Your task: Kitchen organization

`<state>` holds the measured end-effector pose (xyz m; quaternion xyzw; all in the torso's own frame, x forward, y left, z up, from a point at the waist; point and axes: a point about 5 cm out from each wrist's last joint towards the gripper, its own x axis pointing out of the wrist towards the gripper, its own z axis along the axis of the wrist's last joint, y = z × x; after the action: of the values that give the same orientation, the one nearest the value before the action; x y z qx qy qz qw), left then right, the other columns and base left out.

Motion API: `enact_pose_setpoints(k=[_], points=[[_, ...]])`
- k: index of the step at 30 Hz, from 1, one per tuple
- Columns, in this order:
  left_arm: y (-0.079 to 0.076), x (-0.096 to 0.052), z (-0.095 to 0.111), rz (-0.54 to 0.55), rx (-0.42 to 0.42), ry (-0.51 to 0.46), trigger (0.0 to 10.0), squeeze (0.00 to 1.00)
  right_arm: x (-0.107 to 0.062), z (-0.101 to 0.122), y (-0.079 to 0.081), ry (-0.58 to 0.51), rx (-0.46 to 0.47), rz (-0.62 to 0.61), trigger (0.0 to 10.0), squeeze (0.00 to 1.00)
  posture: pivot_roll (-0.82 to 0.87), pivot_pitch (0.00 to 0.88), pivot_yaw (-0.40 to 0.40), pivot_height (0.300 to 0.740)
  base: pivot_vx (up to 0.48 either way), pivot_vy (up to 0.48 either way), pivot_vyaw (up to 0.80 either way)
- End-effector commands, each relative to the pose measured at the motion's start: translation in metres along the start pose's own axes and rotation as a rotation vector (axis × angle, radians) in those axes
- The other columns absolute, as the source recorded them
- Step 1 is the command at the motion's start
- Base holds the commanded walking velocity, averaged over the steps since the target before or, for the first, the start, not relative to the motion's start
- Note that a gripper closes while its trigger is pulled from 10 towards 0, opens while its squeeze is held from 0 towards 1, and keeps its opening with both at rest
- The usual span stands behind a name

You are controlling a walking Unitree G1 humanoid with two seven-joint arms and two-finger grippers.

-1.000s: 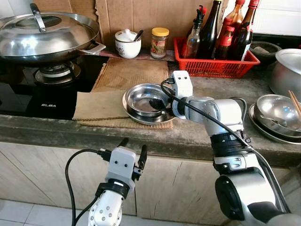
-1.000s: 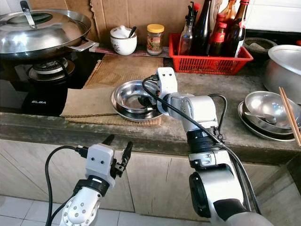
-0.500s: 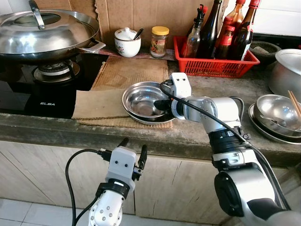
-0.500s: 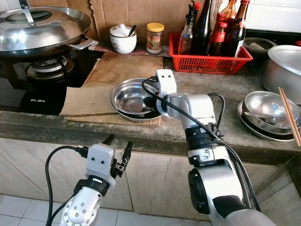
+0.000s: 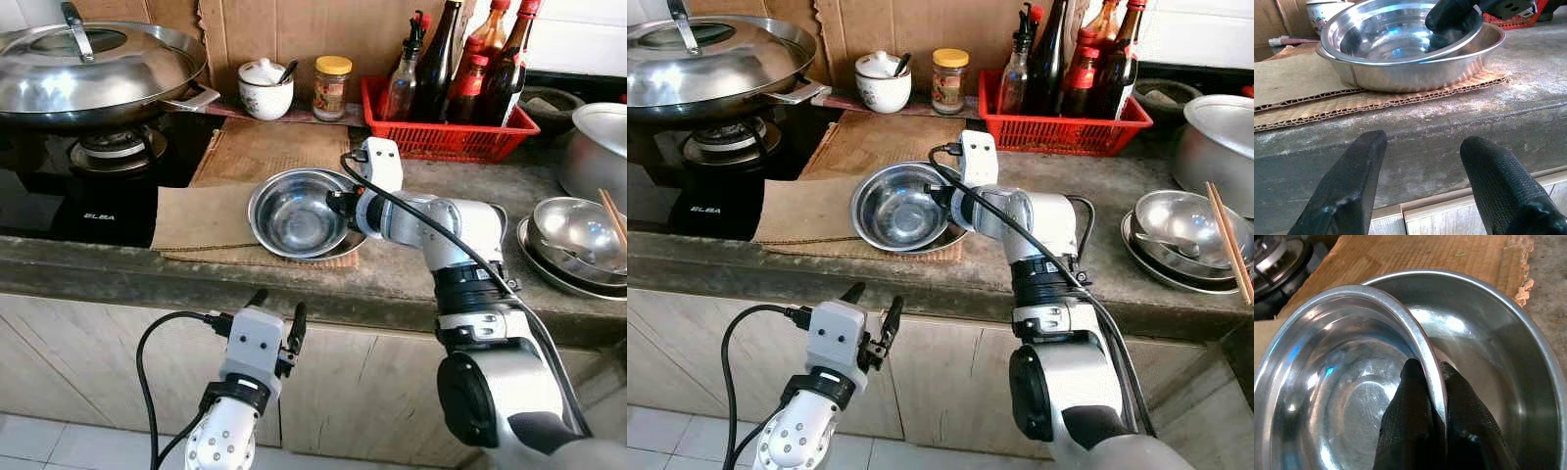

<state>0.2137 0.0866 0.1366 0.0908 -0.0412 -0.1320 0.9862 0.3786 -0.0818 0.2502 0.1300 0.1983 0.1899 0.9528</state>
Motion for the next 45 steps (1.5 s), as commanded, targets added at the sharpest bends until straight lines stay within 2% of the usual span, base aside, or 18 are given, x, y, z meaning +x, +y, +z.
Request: enact_pose_setpoints(k=[1,2,3,10,16,17,18,20,23,25,26,27,29,30,31,35,39,45], points=[[-0.002,-0.001,0.001,0.002,0.001,0.002,10.0,0.00,-0.003,0.006,-0.002,-0.051,0.013,-0.016,0.0,0.00,0.16,0.079,-0.080,0.740,0.000,0.000,0.00],[-0.002,-0.001,0.001,0.002,0.001,0.003,10.0,0.00,-0.005,0.010,-0.002,-0.101,0.031,-0.006,0.0,0.00,0.17,0.073,-0.079,0.740,0.000,0.000,0.00],[-0.002,-0.001,0.000,0.004,0.002,0.003,10.0,0.00,-0.013,0.020,0.000,-0.216,0.070,0.016,0.0,0.00,0.17,0.070,-0.080,0.740,0.000,0.000,0.00],[-0.001,-0.002,-0.001,0.004,0.003,0.004,10.0,0.00,-0.029,0.021,-0.003,-0.356,0.055,0.008,0.0,0.00,0.16,0.064,-0.071,0.740,0.000,0.000,0.00],[0.000,-0.001,-0.002,-0.002,0.005,0.006,10.0,0.00,-0.051,0.022,-0.013,-0.527,-0.007,-0.067,0.0,0.00,0.16,0.054,-0.062,0.740,0.000,0.000,0.00],[0.000,-0.001,-0.002,-0.001,0.005,0.006,10.0,0.00,-0.056,0.023,-0.016,-0.569,-0.023,-0.094,9.0,0.00,0.16,0.050,-0.060,0.740,0.000,0.000,0.00],[0.000,-0.001,-0.002,-0.002,0.006,0.004,10.0,0.00,-0.065,0.023,-0.020,-0.647,-0.063,-0.125,10.0,0.00,0.16,0.047,-0.057,0.740,0.000,0.000,0.00],[0.001,-0.001,-0.002,-0.003,0.007,0.001,10.0,0.00,-0.078,0.020,-0.027,-0.735,-0.104,-0.171,10.0,0.00,0.16,0.041,-0.056,0.740,0.000,0.000,0.00],[0.001,-0.001,-0.002,-0.003,0.009,-0.002,10.0,0.00,-0.087,0.015,-0.030,-0.791,-0.147,-0.214,10.0,0.00,0.16,0.038,-0.051,0.740,0.000,0.000,0.00],[0.002,-0.001,-0.002,-0.004,0.012,-0.004,10.0,0.00,-0.093,0.002,-0.029,-0.795,-0.314,-0.242,10.0,0.00,0.15,0.036,-0.048,0.740,0.000,0.000,0.00],[0.002,-0.001,-0.002,-0.004,0.012,-0.004,10.0,0.00,-0.093,0.002,-0.029,-0.795,-0.314,-0.242,10.0,0.00,0.15,0.036,-0.048,0.740,0.000,0.000,0.00],[0.002,-0.001,-0.002,-0.005,0.014,-0.006,10.0,0.00,-0.096,-0.011,-0.031,-0.778,-0.382,-0.269,10.0,0.00,0.15,0.032,-0.046,0.740,0.000,0.000,0.00],[0.002,-0.001,-0.002,-0.006,0.015,-0.007,10.0,0.00,-0.098,-0.017,-0.033,-0.768,-0.378,-0.286,10.0,0.00,0.15,0.032,-0.046,0.740,0.000,0.000,0.00],[0.002,-0.002,-0.001,-0.006,0.016,-0.008,10.0,0.00,-0.103,-0.033,-0.030,-0.766,-0.308,-0.243,10.0,0.00,0.15,0.031,-0.043,0.740,0.000,0.000,0.00],[0.003,-0.002,-0.002,-0.006,0.016,-0.009,10.0,0.00,-0.106,-0.039,-0.028,-0.777,-0.291,-0.225,10.0,0.00,0.15,0.030,-0.038,0.740,0.000,0.000,0.00],[0.003,-0.002,-0.001,-0.007,0.016,-0.012,10.0,0.00,-0.110,-0.059,-0.024,-0.764,-0.274,-0.228,10.0,0.00,0.15,0.033,-0.039,0.740,0.000,0.000,0.00],[0.003,-0.002,-0.001,-0.009,0.015,-0.014,10.0,0.00,-0.112,-0.068,-0.022,-0.762,-0.240,-0.217,10.0,0.00,0.15,0.036,-0.036,0.740,0.000,0.000,0.00],[0.004,-0.002,-0.001,-0.010,0.014,-0.014,10.0,0.00,-0.115,-0.069,-0.020,-0.788,-0.260,-0.232,10.0,0.00,0.15,0.036,-0.032,0.740,0.000,0.000,0.00]])
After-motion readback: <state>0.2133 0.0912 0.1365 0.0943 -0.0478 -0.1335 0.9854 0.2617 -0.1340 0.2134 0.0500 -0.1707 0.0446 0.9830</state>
